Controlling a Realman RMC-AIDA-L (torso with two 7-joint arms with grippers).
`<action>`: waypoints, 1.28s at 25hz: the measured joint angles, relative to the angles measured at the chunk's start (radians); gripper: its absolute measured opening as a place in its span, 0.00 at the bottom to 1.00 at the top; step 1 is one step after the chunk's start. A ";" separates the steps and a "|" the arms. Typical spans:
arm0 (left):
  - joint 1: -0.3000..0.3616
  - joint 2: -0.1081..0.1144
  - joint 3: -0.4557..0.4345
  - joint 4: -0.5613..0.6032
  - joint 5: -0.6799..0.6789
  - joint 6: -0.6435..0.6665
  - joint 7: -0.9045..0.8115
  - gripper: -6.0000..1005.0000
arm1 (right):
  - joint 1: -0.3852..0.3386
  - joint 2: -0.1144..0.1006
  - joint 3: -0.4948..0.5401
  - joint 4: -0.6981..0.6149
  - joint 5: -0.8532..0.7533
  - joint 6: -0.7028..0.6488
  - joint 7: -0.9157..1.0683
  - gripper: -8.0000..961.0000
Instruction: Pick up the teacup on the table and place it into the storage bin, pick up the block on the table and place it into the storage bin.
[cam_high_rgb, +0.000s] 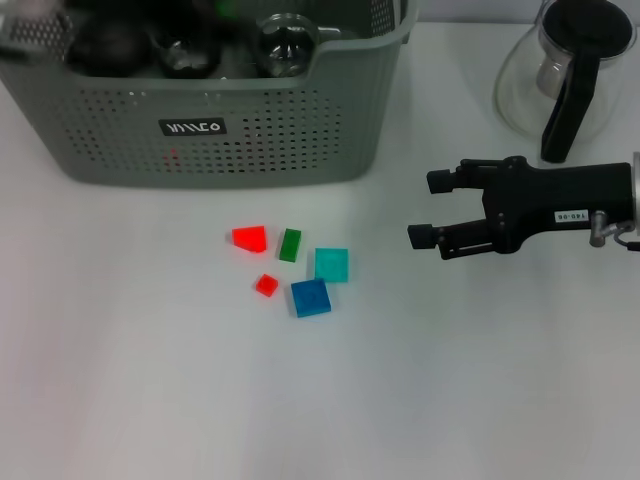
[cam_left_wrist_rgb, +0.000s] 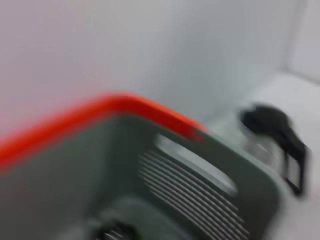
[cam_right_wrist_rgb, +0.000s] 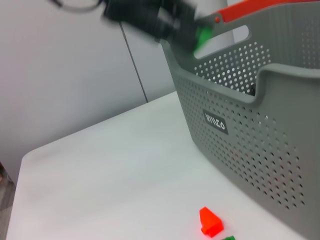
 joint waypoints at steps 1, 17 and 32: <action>-0.019 0.003 -0.059 -0.006 -0.001 -0.009 0.022 0.48 | -0.002 -0.002 0.000 0.000 -0.002 -0.001 -0.001 0.92; -0.178 0.113 -0.198 -0.621 -0.104 -0.412 0.088 0.55 | 0.033 0.002 -0.002 -0.001 -0.059 0.019 -0.012 0.91; 0.103 0.070 -0.280 -0.589 -0.721 0.130 0.722 0.87 | 0.114 0.028 -0.004 -0.002 -0.205 0.061 -0.020 0.90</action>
